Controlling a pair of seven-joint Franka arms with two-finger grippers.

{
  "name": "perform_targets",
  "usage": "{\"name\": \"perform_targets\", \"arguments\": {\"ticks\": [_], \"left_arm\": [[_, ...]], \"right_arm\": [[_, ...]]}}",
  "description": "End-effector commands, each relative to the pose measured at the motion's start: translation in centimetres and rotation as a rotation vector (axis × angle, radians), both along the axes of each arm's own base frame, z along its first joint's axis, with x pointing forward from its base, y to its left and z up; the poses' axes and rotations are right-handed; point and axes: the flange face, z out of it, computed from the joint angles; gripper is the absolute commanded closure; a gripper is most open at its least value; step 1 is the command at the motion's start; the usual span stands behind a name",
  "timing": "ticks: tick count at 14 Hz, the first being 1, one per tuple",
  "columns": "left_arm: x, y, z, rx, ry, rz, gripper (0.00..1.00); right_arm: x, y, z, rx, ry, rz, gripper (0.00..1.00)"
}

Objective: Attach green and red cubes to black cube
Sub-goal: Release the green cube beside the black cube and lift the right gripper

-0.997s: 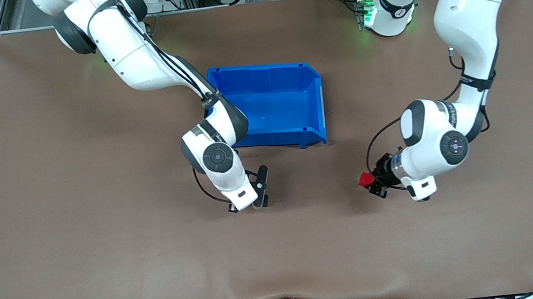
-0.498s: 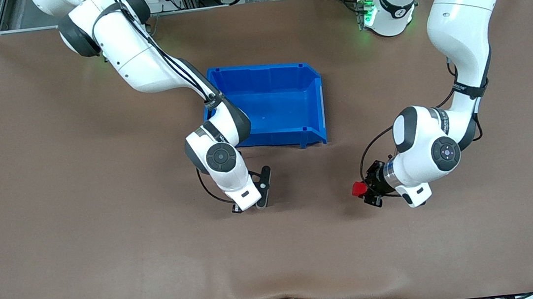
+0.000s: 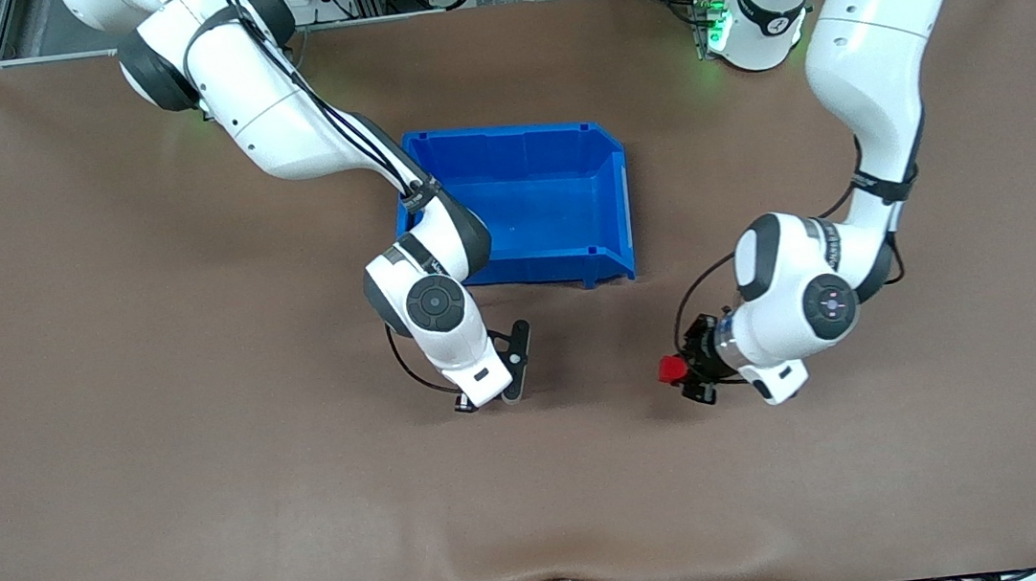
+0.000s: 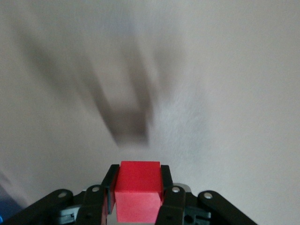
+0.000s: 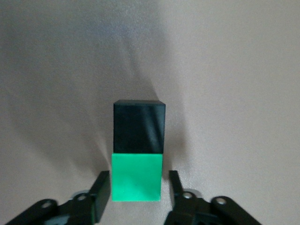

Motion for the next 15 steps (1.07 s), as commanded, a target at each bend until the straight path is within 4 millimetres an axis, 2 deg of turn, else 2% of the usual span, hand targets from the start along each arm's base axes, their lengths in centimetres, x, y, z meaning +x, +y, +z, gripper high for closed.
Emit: {"name": "perform_targets", "arguments": {"ticks": [1,2,5,6,9,10,12,14,15], "left_arm": [[0.1,-2.2,1.4,-0.027,0.001,0.051,1.0],[0.9,-2.4,2.3,-0.041,-0.007,0.094,1.0],[1.6,-2.8,3.8,-0.088,-0.01,0.143,1.0],[1.7,-2.9,3.8,-0.093,-0.008,0.147,1.0],[2.4,-3.0,3.7,-0.104,-0.012,0.152,1.0],[2.8,-3.2,3.4,-0.111,-0.015,0.157,1.0],[3.1,-4.8,3.2,-0.143,-0.015,0.159,1.0],[2.9,-7.7,3.6,-0.151,-0.032,0.149,1.0],[3.2,-8.5,3.3,-0.158,-0.032,0.164,1.0]], "right_arm": [[0.4,0.4,0.6,-0.028,-0.036,0.006,0.0],[0.5,0.4,1.1,-0.03,-0.043,0.009,0.0],[1.1,-0.6,3.8,-0.029,-0.046,-0.008,0.0],[1.3,-1.5,4.6,-0.046,-0.022,-0.023,0.0],[2.7,-4.5,8.8,-0.055,0.002,-0.079,0.0],[3.5,-6.1,9.9,-0.055,0.009,-0.103,0.0],[4.7,-9.1,12.5,-0.053,0.013,-0.148,0.0],[5.6,-11.6,15.0,-0.05,0.008,-0.186,0.0],[6.1,-13.0,16.2,-0.045,-0.001,-0.207,0.0]]}}
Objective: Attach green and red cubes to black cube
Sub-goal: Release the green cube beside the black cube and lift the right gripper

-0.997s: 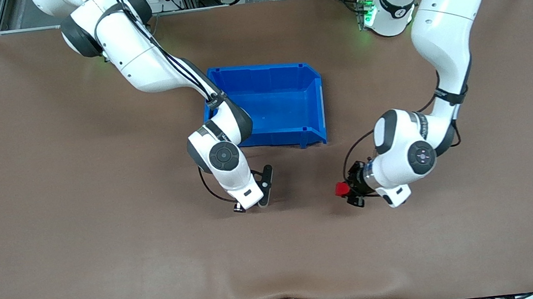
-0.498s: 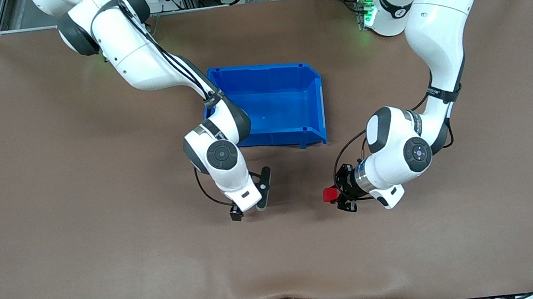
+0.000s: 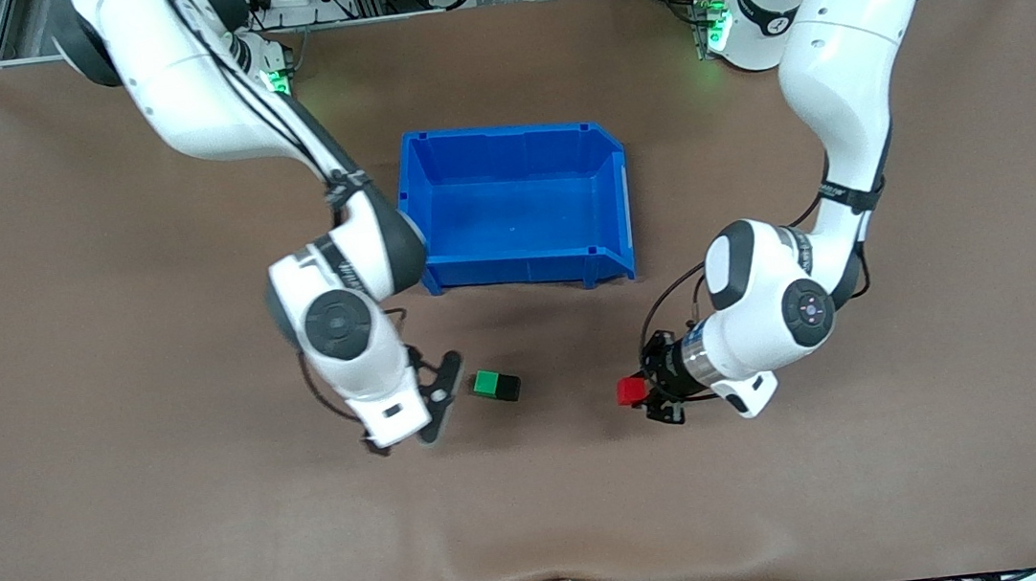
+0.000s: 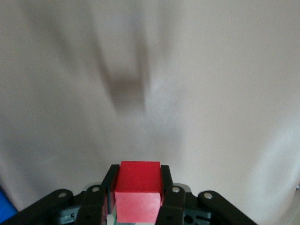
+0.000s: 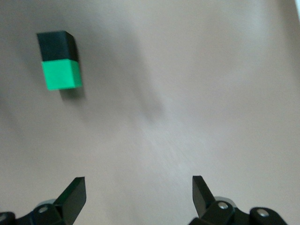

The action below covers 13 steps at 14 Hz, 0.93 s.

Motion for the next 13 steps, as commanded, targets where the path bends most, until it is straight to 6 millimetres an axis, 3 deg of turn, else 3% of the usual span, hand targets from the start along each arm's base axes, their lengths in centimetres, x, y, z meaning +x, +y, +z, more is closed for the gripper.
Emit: {"name": "perform_targets", "arguments": {"ticks": [1,2,4,6,8,13], "left_arm": [[1.0,-3.4,0.3,-0.033,-0.007,0.05,1.0],[0.4,-4.7,0.4,-0.036,-0.003,0.05,1.0],[0.6,-4.9,0.6,-0.05,-0.015,0.095,1.0],[0.3,-6.0,-0.6,-0.066,-0.028,0.142,1.0],[0.2,-6.4,-2.1,-0.072,-0.037,0.173,1.0],[-1.2,-8.6,-4.2,-0.072,-0.01,0.224,1.0]], "right_arm": [[0.8,-3.7,3.2,0.012,-0.007,-0.057,0.0],[1.3,-5.1,3.9,0.016,-0.012,-0.078,0.0],[2.1,-8.5,5.4,0.024,-0.006,-0.131,0.0],[3.2,-13.8,6.2,0.047,0.022,-0.214,0.0],[4.1,-18.0,6.1,0.079,0.034,-0.274,0.0],[4.3,-24.2,3.3,0.129,0.078,-0.381,0.0]]}}
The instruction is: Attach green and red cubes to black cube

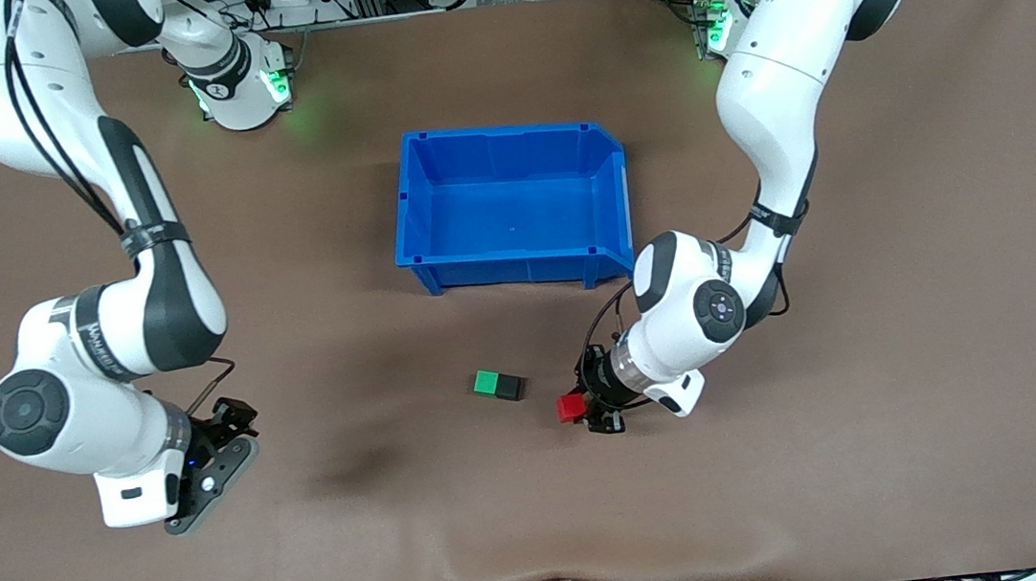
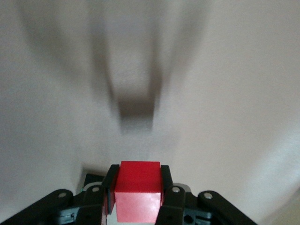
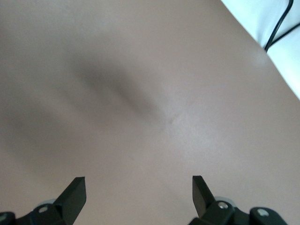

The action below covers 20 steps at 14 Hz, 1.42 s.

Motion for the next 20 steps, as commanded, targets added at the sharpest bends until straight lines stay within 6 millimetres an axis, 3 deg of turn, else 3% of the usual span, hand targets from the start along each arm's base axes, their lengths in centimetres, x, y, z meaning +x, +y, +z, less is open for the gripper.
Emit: {"name": "perform_targets", "arguments": {"ticks": [1,3,7,20], "left_arm": [[-0.2,-1.2,-1.0,-0.015,-0.008,0.029,1.0],[-1.4,-2.9,-1.4,0.003,-0.02,-0.021,1.0],[-2.3,-4.1,-2.9,0.018,-0.019,-0.042,1.0],[-3.2,-4.6,-3.7,0.061,-0.04,-0.111,1.0]], "right_arm": [[-0.8,-1.8,-0.8,0.062,0.011,-0.047,0.0],[-1.4,-1.8,-0.7,0.064,-0.024,-0.05,0.0],[-2.8,-1.5,-1.9,0.067,-0.073,-0.059,0.0],[-5.3,2.1,-2.3,0.074,-0.026,-0.251,0.0]]}}
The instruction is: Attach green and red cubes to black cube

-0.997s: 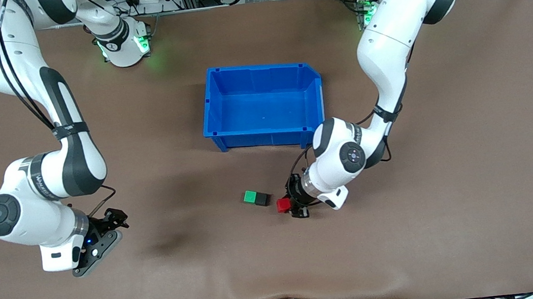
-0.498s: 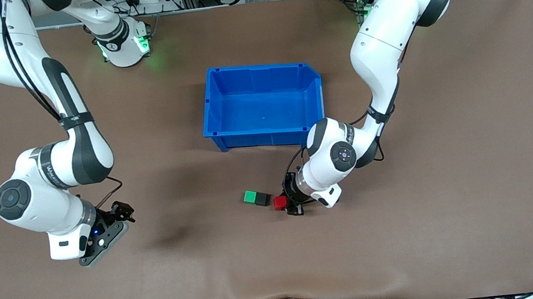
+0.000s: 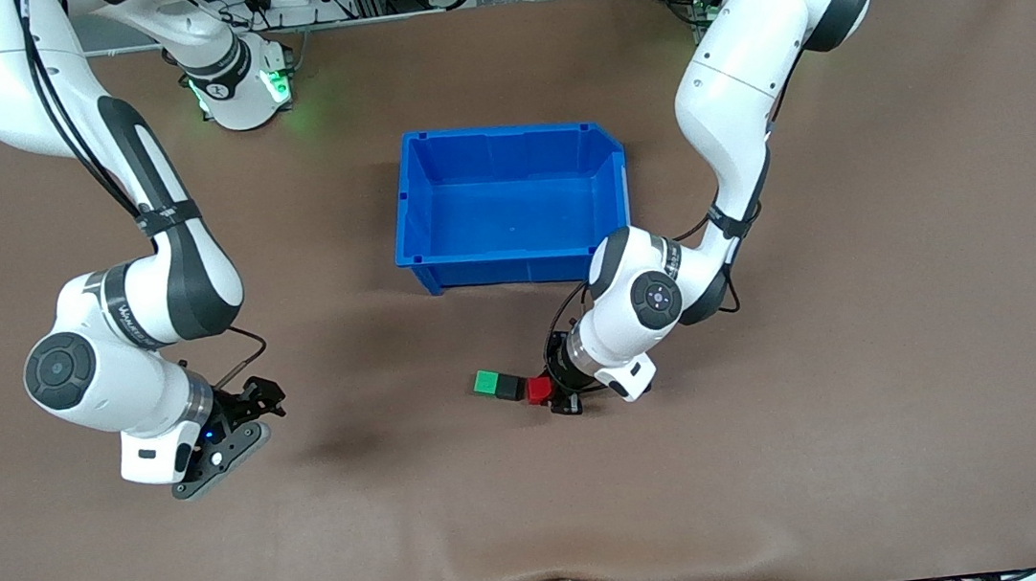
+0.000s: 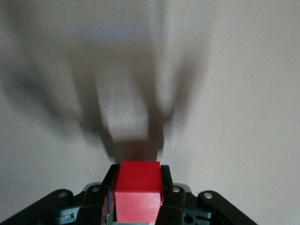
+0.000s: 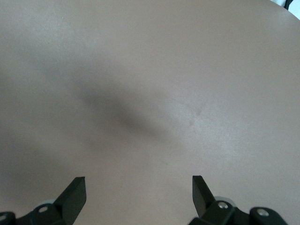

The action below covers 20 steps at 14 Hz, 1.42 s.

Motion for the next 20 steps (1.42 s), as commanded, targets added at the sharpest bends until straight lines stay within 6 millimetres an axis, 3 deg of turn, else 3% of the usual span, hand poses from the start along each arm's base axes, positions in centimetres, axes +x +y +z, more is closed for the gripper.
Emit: {"name": "perform_targets", "arguments": {"ticks": [1,4,8,12,19,20], "left_arm": [[0.1,-0.3,0.2,0.013,-0.017,-0.015,1.0],[-0.4,-0.7,0.0,0.014,-0.012,-0.021,1.0],[-0.7,-1.0,-0.2,0.013,-0.003,-0.02,1.0],[-1.7,-1.5,-0.9,0.031,0.028,-0.038,1.0],[-1.7,-1.0,-1.0,0.044,0.056,-0.042,1.0],[-1.7,-1.1,-0.9,0.045,0.059,-0.045,0.59]], "right_arm": [[-1.0,0.4,0.9,0.002,0.002,-0.021,0.0],[-0.3,-0.1,2.6,-0.005,-0.03,-0.03,0.0],[-1.3,-0.2,5.1,0.0,-0.018,-0.129,0.0],[-4.4,-1.0,7.3,-0.001,-0.019,-0.139,0.0],[-5.9,-8.7,16.8,-0.017,-0.026,-0.254,0.0],[-5.9,-9.6,17.9,-0.02,-0.023,-0.268,0.0]]}}
